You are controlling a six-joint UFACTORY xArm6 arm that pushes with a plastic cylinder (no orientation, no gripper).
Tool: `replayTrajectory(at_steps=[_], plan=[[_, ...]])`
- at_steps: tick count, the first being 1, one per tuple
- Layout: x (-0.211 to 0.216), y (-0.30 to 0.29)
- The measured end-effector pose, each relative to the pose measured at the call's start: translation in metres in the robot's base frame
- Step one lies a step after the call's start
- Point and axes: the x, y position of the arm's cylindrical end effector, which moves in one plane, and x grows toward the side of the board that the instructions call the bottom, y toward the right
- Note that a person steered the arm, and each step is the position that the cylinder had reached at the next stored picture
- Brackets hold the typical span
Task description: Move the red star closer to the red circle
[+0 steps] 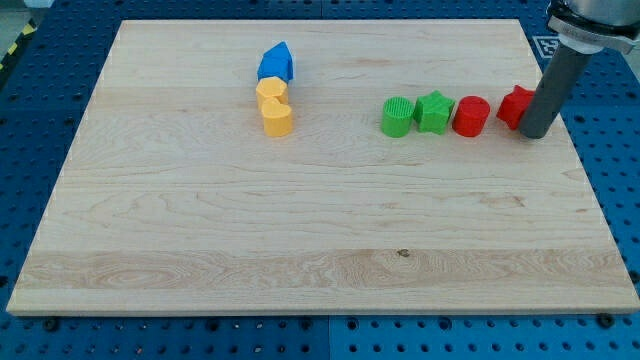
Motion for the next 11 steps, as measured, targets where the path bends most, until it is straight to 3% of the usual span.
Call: replayTrajectory(at_steps=[2, 5, 8, 11], plan=[[-0.002, 0.059], [-0.046, 0.017], [-0.078, 0.015], [-0.047, 0.015]])
